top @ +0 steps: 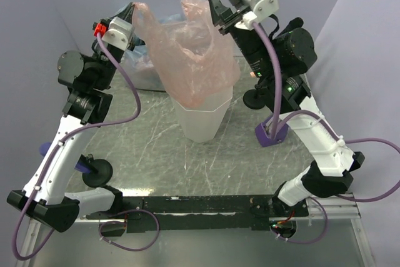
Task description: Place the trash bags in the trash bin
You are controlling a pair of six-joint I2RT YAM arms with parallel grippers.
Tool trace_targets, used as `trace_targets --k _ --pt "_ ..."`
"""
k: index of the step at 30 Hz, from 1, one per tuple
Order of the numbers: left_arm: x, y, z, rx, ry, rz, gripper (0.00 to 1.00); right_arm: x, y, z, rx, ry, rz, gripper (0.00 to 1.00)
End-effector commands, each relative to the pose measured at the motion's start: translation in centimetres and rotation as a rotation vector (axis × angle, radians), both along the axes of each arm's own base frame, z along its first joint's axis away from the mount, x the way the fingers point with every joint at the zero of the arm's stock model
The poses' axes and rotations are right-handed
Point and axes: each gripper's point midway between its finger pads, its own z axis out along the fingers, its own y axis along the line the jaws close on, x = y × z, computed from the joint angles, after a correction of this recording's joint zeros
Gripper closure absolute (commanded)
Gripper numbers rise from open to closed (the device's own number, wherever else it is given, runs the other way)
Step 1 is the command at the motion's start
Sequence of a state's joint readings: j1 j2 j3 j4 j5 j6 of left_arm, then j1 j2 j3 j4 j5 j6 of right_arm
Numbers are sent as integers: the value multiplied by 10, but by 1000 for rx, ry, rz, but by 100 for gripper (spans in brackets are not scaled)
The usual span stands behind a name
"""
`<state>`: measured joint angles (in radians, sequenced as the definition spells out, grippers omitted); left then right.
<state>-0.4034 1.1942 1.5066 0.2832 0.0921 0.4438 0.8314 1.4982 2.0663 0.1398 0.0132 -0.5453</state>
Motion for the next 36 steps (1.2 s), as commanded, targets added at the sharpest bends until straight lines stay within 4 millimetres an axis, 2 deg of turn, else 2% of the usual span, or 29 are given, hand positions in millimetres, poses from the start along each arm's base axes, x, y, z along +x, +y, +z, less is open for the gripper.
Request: trace_targets --k 1,3,6,7,8,10,13,17,21,26,32,36 --pt "-20 7 20 -8 -48 -8 99 -21 -49 25 75 4 -63 55" --pt "-20 6 21 -9 -44 -11 99 -17 -79 27 132 41 -164 55" --pt "-20 6 26 -13 -47 -15 99 3 -125 4 166 116 -296 56" --pt "-19 5 26 -12 -43 -19 99 15 -145 -11 183 166 -360 56" --pt "-20 4 28 -11 -45 -24 99 25 -156 -27 183 216 -396 57" --pt "-21 4 32 -9 -53 -28 99 54 -170 -82 134 341 -449 57" --pt "-22 3 34 -9 -52 -35 99 73 -169 -136 34 401 -399 54" --pt "-24 -2 39 -13 -60 -68 99 100 -167 -191 -34 514 -390 55" --pt "-23 -5 41 -3 -62 -76 99 115 -140 -239 -129 591 -270 59" --pt "-24 0 46 -13 -68 -54 99 121 -109 -266 -165 648 -111 59" --pt "-24 4 49 -10 -80 -28 99 107 -79 -272 -129 726 87 60" --pt "-24 6 52 -15 -84 -15 99 100 -71 -274 -95 776 139 60"
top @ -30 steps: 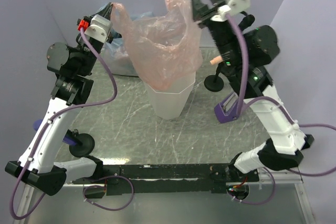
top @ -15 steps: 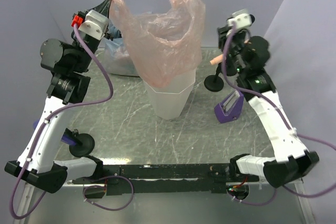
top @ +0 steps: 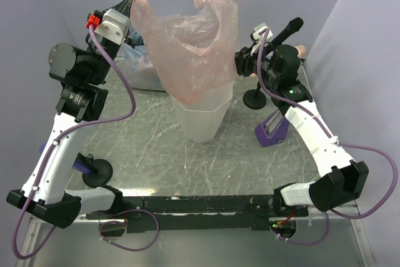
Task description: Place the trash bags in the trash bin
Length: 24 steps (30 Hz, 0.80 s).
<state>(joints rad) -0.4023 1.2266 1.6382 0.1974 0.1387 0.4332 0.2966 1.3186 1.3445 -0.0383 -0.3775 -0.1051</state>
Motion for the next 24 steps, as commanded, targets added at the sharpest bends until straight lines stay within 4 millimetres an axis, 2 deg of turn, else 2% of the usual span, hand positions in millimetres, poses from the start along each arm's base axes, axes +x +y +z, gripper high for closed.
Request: trace_targets --k 1,5,14,19,24 --pt "-14 12 27 -26 -68 32 99 -18 18 20 96 18 87 60" --pt "-15 12 26 -14 -72 39 100 -23 25 0 123 108 104 60" --pt "-10 6 10 14 -39 19 99 -36 47 -27 116 188 147 59" --pt "-5 0 -3 40 -20 6 99 -32 36 -46 118 265 61 56" --pt "2 -5 -18 55 14 -8 99 -42 30 -46 101 277 51 54"
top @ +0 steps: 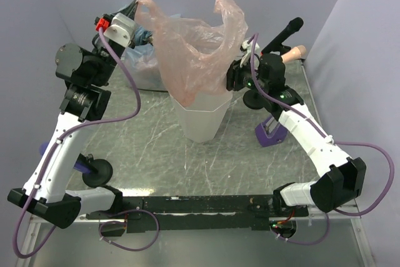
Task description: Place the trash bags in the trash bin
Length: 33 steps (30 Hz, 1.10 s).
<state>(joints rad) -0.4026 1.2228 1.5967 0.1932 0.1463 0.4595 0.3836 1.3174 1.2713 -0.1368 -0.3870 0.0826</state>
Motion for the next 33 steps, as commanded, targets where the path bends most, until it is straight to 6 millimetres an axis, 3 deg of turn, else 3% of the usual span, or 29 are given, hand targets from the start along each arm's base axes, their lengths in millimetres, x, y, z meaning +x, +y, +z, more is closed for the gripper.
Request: trace_targets --k 1,7,11,16,21,24,27,29,33 --pt "-6 -2 -3 18 -5 -21 99 -14 -11 12 3 -5 -27 53" --pt "-3 -6 -6 12 9 -39 100 -19 -46 10 3 61 -162 41" --pt "-3 -7 -4 21 12 -42 99 -30 -59 20 -24 57 -152 34" --pt "2 -17 -29 12 79 -94 99 -35 -78 29 -33 19 -186 30" --pt "6 -24 -30 -12 91 -133 100 -37 -72 29 -26 -11 -142 28" --pt "4 -20 -11 -39 50 -118 99 -25 -66 18 -24 11 -141 32" --pt "8 -20 -10 -28 49 -104 100 -11 -59 7 -28 43 -138 33" --pt "12 -24 -24 -15 86 -118 99 -4 -56 5 -16 61 -143 33" --pt "10 -32 -61 -23 174 -160 99 -1 -62 26 -53 5 -159 29"
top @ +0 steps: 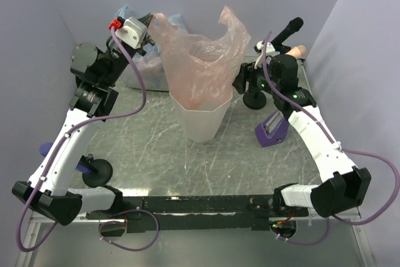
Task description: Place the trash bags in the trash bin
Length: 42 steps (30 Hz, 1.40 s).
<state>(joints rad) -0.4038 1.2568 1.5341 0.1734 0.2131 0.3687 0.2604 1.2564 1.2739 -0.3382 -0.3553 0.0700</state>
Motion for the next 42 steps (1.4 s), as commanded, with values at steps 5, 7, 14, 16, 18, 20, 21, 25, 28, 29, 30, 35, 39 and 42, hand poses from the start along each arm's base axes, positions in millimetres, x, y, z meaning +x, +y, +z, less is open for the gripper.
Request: trace_targets --k 5,7,14,16,18,20,21,25,28,29,30,35,39,42 --pt "-24 -21 -50 -30 134 -141 99 -22 -27 87 -184 -243 19 22" --pt "-25 -25 -60 -31 158 -163 99 -36 -30 98 -182 -291 26 19" --pt "-22 -33 -87 15 215 -195 100 -40 -7 132 -82 -385 104 9" --pt "-30 -35 -89 28 228 -219 99 -27 4 136 -96 -381 117 1" --pt "-36 -35 -91 31 236 -232 99 -19 17 145 -120 -399 118 1" --pt "-42 -34 -90 30 237 -243 99 -11 29 154 -168 -436 94 1" --pt "-45 -34 -91 29 239 -250 99 -5 32 158 -188 -449 61 1" --pt "-54 -34 -86 7 251 -273 99 12 50 167 -214 -465 -47 1" --pt "-58 -33 -88 4 263 -282 99 17 66 171 -218 -485 -53 1" --pt "-59 -33 -90 4 269 -282 99 18 71 174 -217 -493 -48 1" --pt "-58 -32 -92 -1 275 -276 99 18 77 173 -221 -491 -42 1" --pt "-61 -32 -95 -7 275 -282 99 34 83 165 -321 -486 -104 1" --pt "-63 -30 -91 -10 264 -276 99 34 77 158 -325 -461 -134 1" --pt "-64 -27 -89 -10 255 -265 99 28 74 152 -325 -438 -127 1"
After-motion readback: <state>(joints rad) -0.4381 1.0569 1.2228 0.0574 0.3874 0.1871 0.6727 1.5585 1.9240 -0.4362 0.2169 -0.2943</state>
